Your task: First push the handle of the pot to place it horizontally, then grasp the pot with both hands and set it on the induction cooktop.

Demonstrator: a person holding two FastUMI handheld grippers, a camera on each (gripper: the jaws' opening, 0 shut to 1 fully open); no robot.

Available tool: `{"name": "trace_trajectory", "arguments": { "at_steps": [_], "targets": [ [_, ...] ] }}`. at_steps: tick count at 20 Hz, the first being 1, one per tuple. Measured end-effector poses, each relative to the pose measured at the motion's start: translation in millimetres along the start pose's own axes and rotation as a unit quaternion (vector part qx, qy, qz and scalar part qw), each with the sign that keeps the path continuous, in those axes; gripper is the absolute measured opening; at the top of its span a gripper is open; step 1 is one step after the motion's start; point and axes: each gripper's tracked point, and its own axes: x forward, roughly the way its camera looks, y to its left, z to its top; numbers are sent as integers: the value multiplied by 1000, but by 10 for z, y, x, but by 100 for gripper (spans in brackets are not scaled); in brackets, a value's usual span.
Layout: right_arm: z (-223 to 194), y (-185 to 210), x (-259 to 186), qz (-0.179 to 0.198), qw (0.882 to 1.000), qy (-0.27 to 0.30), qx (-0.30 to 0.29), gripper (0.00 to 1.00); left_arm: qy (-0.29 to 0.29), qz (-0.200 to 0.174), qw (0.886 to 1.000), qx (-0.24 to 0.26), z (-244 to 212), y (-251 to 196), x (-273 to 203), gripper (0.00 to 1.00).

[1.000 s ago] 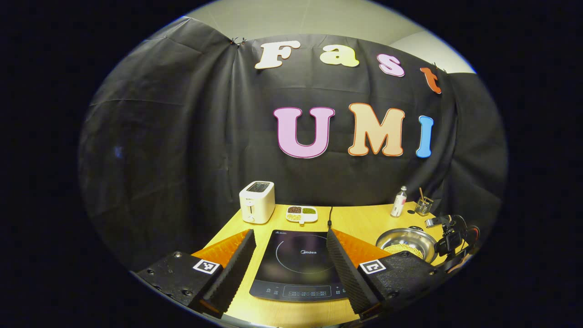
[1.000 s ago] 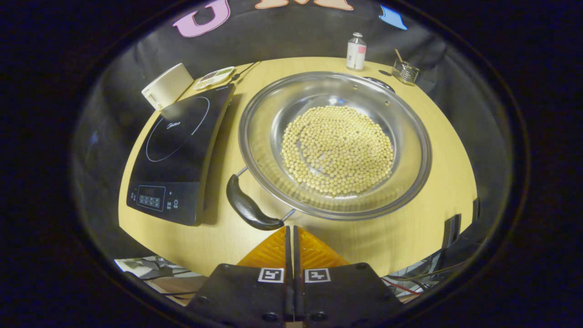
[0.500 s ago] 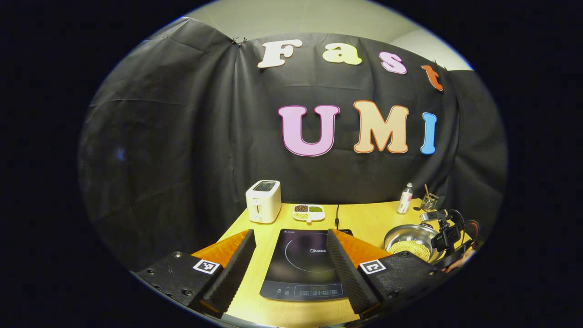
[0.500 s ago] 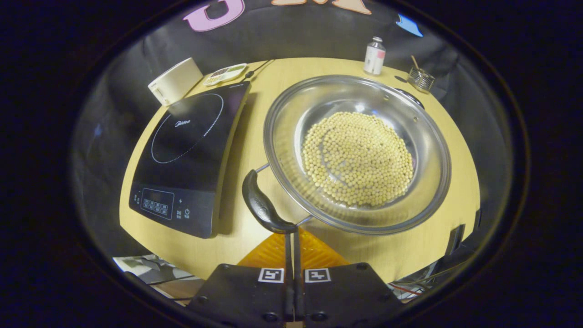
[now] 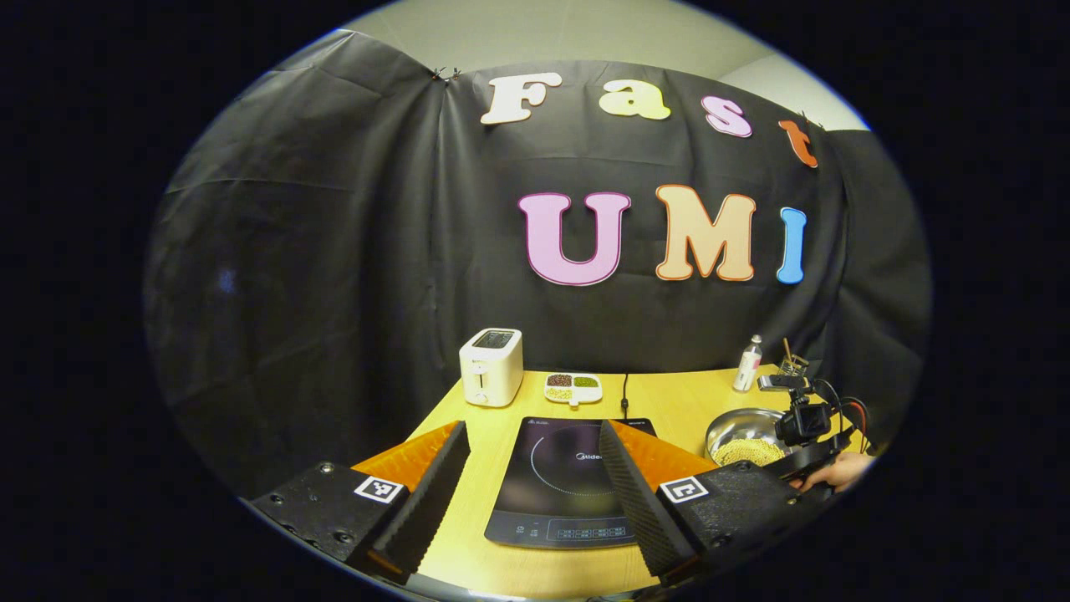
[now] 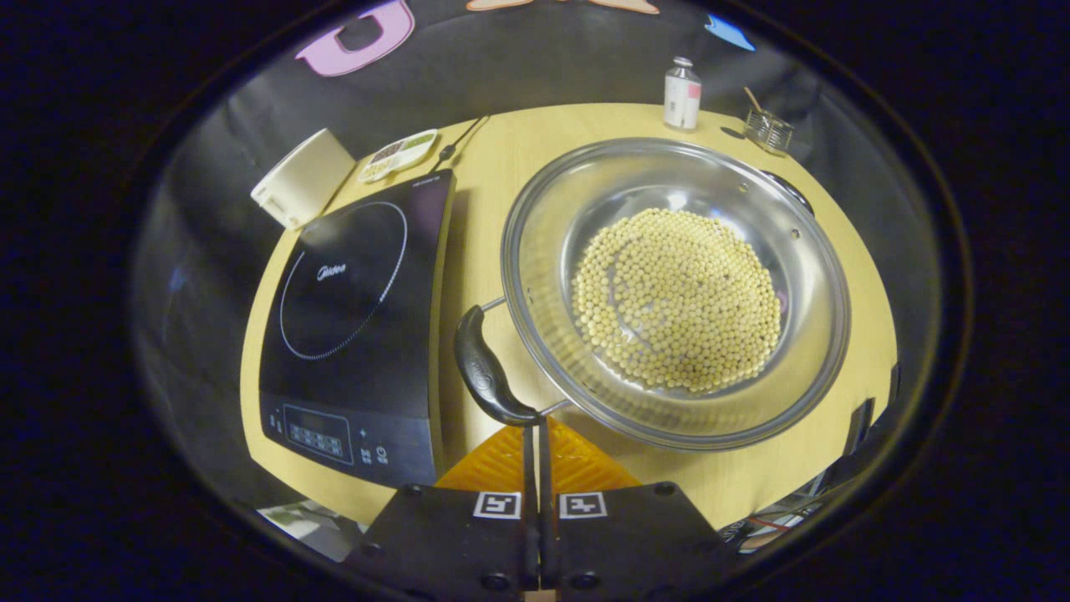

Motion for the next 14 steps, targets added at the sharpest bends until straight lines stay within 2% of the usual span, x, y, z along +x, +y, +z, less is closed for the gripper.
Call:
{"name": "trace_trajectory", "arguments": {
  "at_steps": [7,8,10,11,12,14],
  "targets": [
    [297,209,129,-8,999,-24,46,0,9,7,1000,-5,-64,76,-37,92],
    [340,223,143,-11,998,-28,50,0,9,9,1000,-5,-62,86,-51,96],
    [433,243,156,-14,998,-37,54,3,7,10,1000,-5,-47,87,-70,96],
    [479,262,154,-12,997,-39,58,0,7,10,1000,-4,-38,79,-77,92],
    [501,277,154,-10,997,-42,61,7,6,9,1000,-1,-40,86,-83,92],
    [568,274,145,-11,997,-48,56,7,6,9,1000,2,-38,85,-71,92]
  ]
}}
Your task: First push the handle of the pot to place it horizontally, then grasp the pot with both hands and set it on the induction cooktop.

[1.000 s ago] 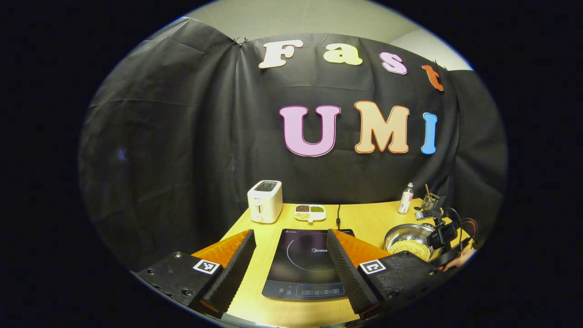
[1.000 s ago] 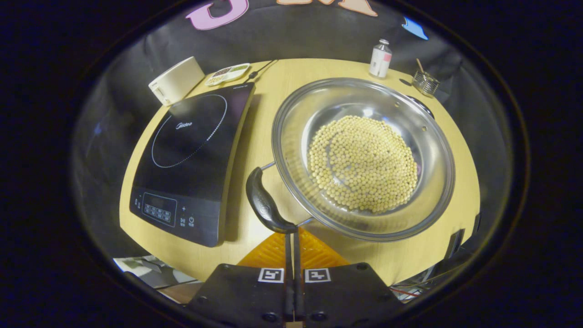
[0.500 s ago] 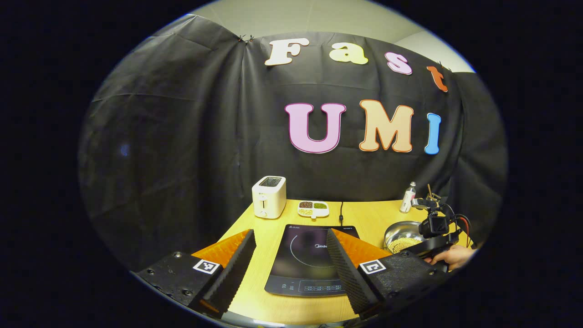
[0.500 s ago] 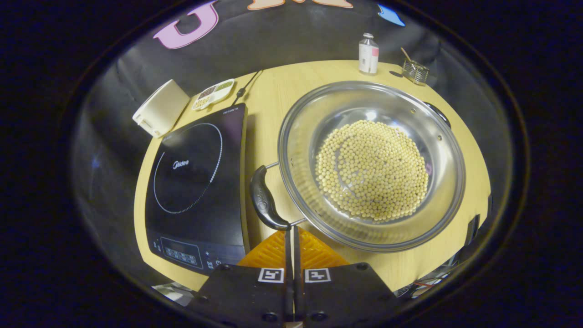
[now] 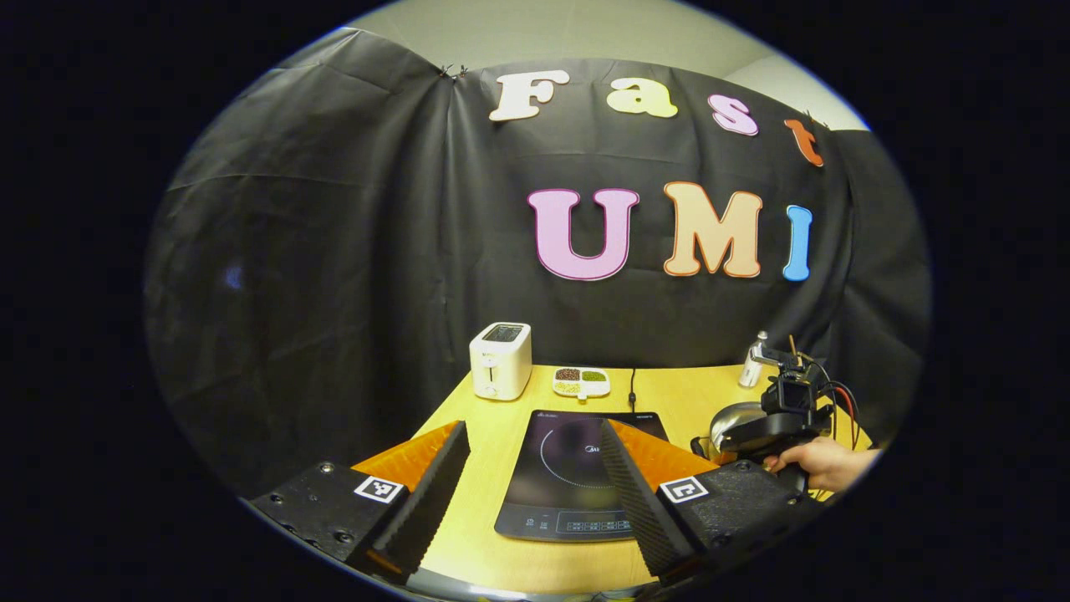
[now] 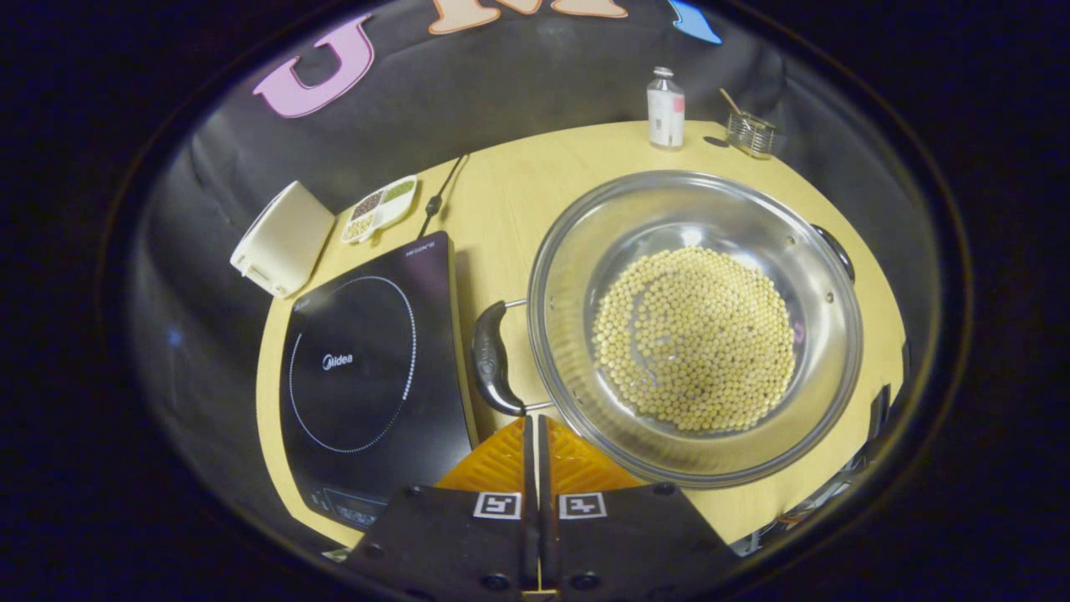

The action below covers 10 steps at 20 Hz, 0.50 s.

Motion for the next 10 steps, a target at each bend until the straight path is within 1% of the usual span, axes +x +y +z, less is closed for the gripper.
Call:
{"name": "trace_trajectory", "arguments": {
  "at_steps": [1,2,4,5,6,7,8,9,10],
  "targets": [
    [6,8,3,0,1000,-1,-2,2,0,-1,1000,-1,10,-9,5,92],
    [16,4,-10,1,1000,-2,-5,2,1,-2,1000,-3,0,-22,5,95],
    [10,-30,-56,3,1000,-5,-10,2,4,-5,1000,-6,-10,-58,30,95],
    [11,-54,-103,4,1000,-8,-15,2,4,-7,1000,-5,-5,-83,43,92],
    [3,-77,-161,6,1000,-13,-21,2,4,-10,1000,-5,-3,-112,66,95],
    [13,-120,-210,8,999,-17,-29,2,5,-13,1000,-4,4,-144,76,92],
    [0,-173,-275,8,999,-22,-37,2,5,-17,1000,-4,6,-173,89,93],
    [-8,-234,-350,8,999,-28,-45,0,6,-22,1000,-4,15,-208,113,92],
    [-18,-291,-402,7,998,-31,-51,3,7,-27,1000,-5,9,-246,150,93]
  ]
}}
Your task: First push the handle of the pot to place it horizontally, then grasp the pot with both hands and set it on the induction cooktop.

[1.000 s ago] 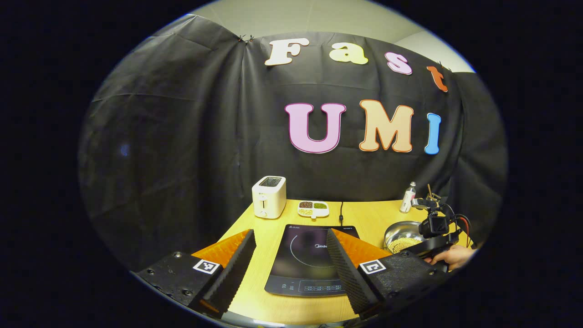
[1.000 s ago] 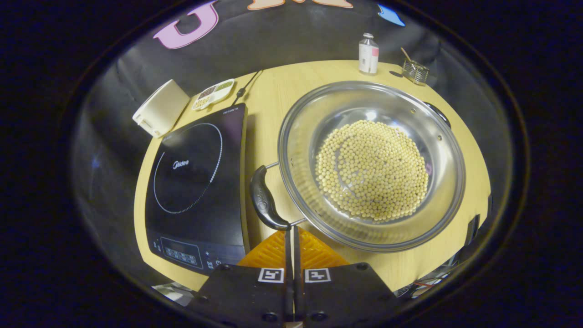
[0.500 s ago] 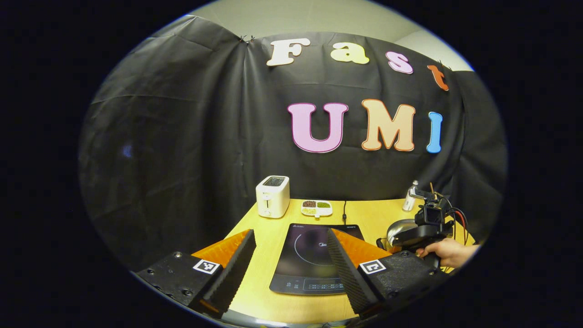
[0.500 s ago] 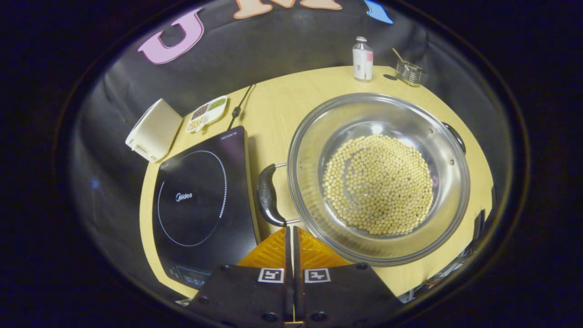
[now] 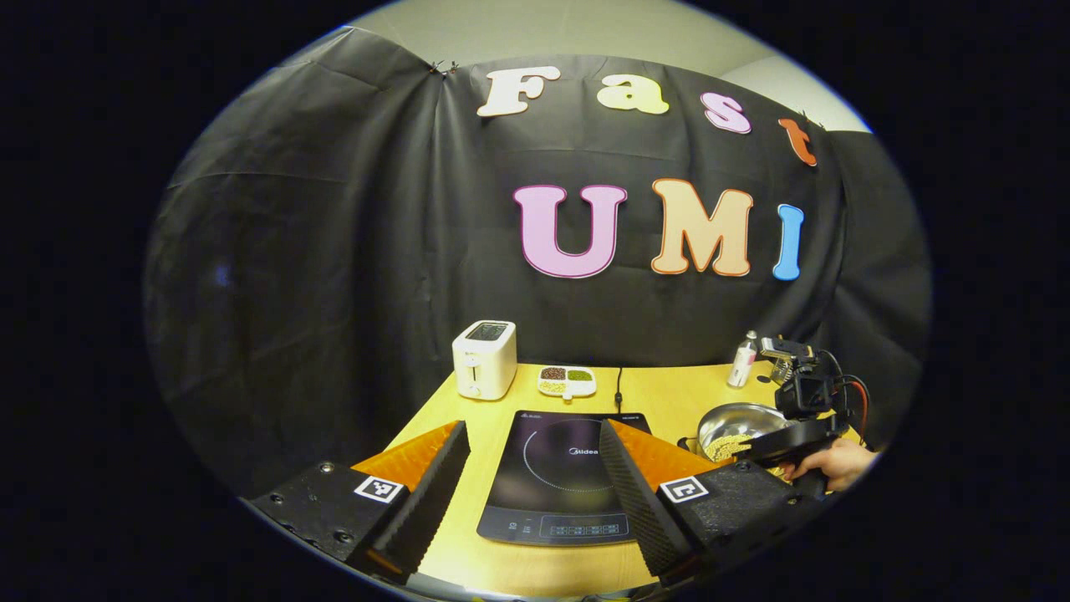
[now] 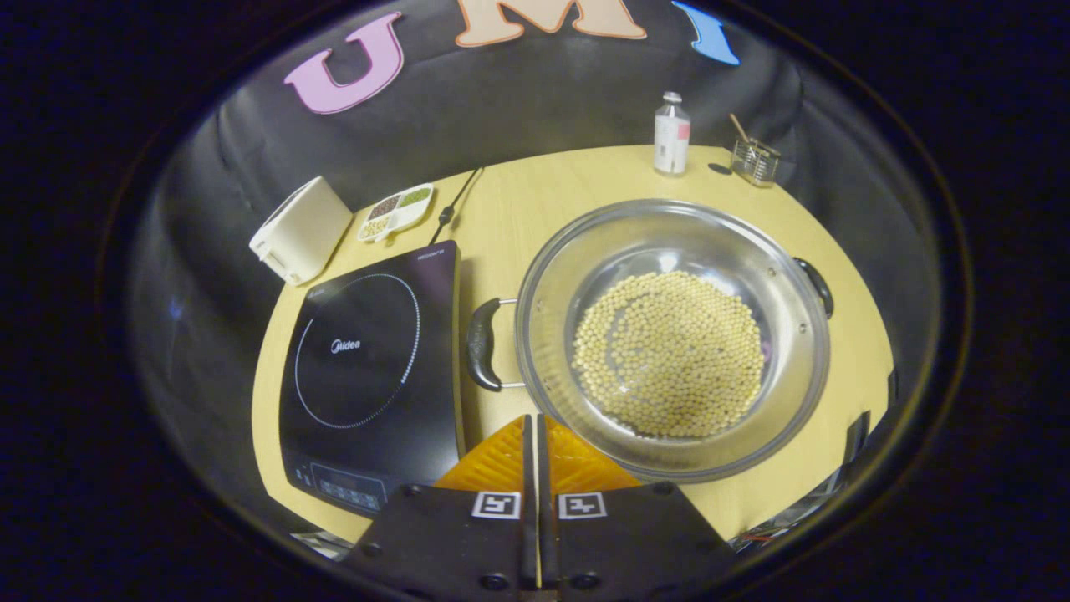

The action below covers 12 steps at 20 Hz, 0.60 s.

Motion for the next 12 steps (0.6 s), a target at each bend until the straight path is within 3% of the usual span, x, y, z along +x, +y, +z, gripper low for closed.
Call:
{"name": "trace_trajectory", "arguments": {
  "at_steps": [3,5,6,7,8,10,11,12],
  "targets": [
    [-11,-239,-196,-9,1000,-13,-3,15,5,-18,1000,-4,-5,-115,63,96],
    [-41,-378,-290,-14,1000,-13,7,23,10,-31,999,-5,-31,-208,122,93],
    [-68,-454,-342,-15,1000,-10,13,22,15,-37,999,-5,-56,-256,154,96],
    [-83,-532,-384,-15,1000,-8,22,28,19,-45,999,-5,-69,-320,178,96],
    [-94,-588,-414,-12,999,-4,29,25,22,-51,998,-4,-83,-372,201,96],
    [-125,-752,-469,-14,999,2,39,51,27,-64,998,-2,-102,-507,262,96],
    [-110,-858,-473,-18,999,4,42,70,31,-70,997,0,-111,-581,290,96],
    [-106,-970,-473,-22,999,9,45,67,36,-76,996,2,-130,-660,333,96]
  ]
}}
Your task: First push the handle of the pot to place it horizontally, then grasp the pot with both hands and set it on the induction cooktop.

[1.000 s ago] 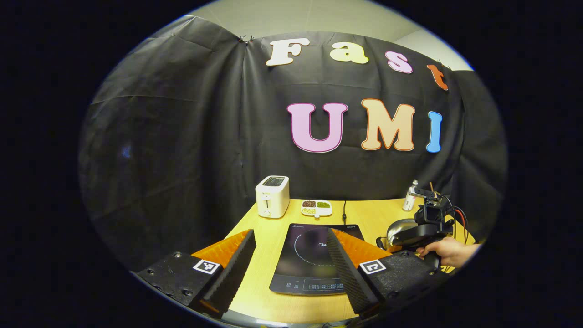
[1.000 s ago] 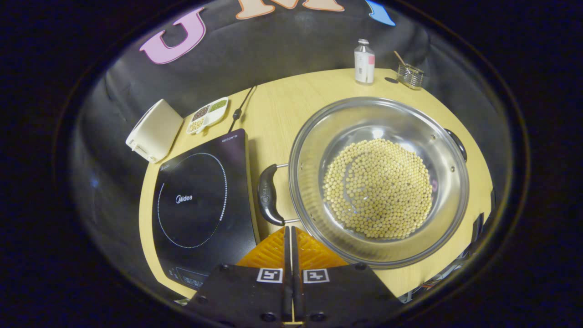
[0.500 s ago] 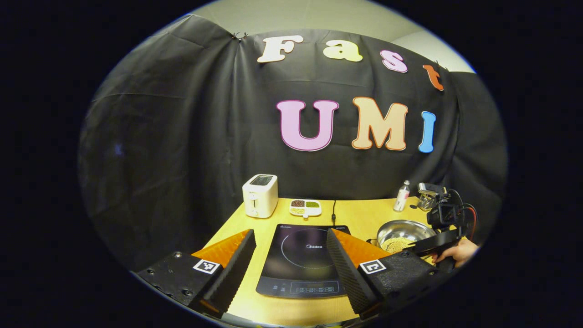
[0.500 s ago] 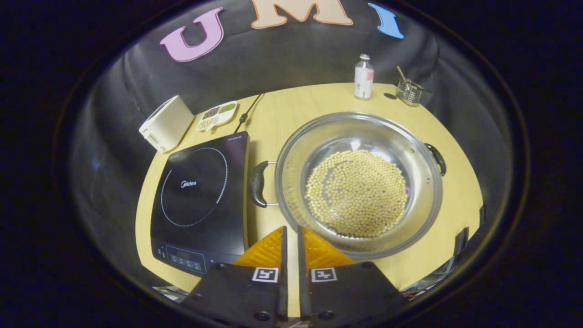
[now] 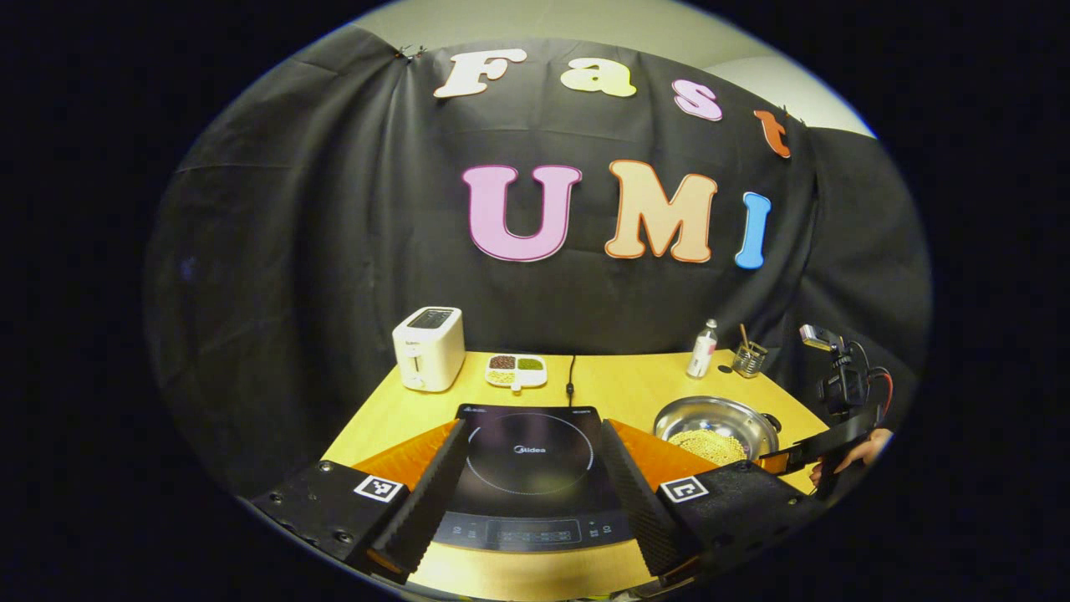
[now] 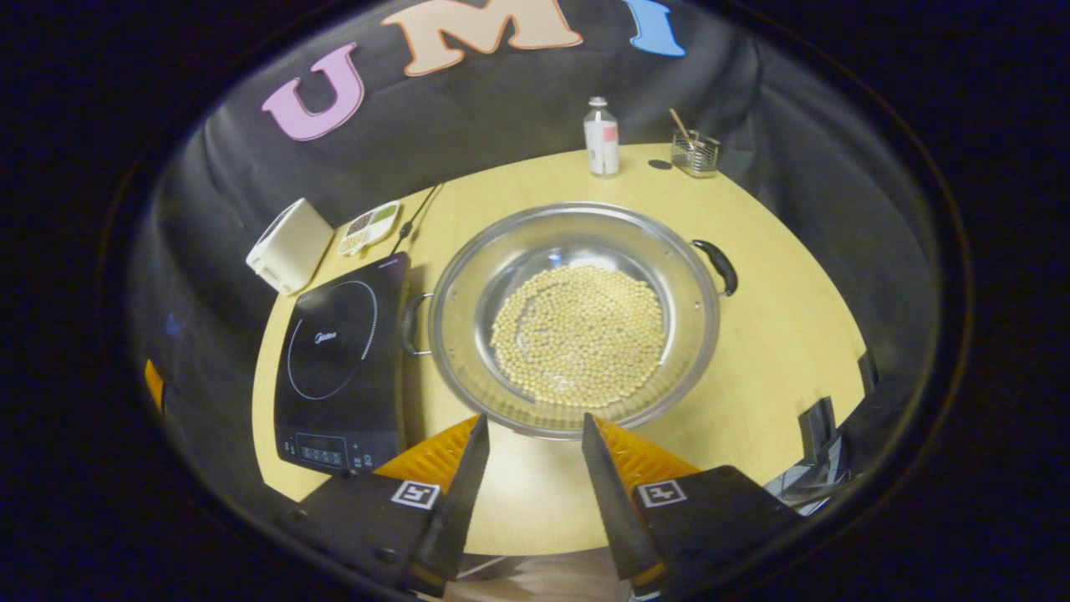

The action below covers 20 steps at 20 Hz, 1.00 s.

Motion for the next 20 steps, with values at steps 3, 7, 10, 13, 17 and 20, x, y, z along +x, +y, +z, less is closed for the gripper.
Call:
{"name": "trace_trajectory", "arguments": {
  "at_steps": [3,7,10,13,17,20],
  "targets": [
    [118,-343,1,-10,1000,7,8,97,25,-16,1000,-11,-77,-234,183,96],
    [443,-829,70,-14,1000,13,9,97,60,-25,996,-59,-267,-583,508,96],
    [707,-1143,196,-11,1000,21,15,94,90,-17,992,-88,-414,-782,742,97],
    [921,-1332,360,7,999,41,19,97,142,-36,984,-98,-624,-1060,956,97],
    [1124,-1511,616,26,997,64,13,97,208,-59,972,-91,-903,-1339,1211,97],
    [1143,-1624,840,33,995,89,7,97,270,-52,957,-91,-1193,-1453,1416,97]
  ]
}}
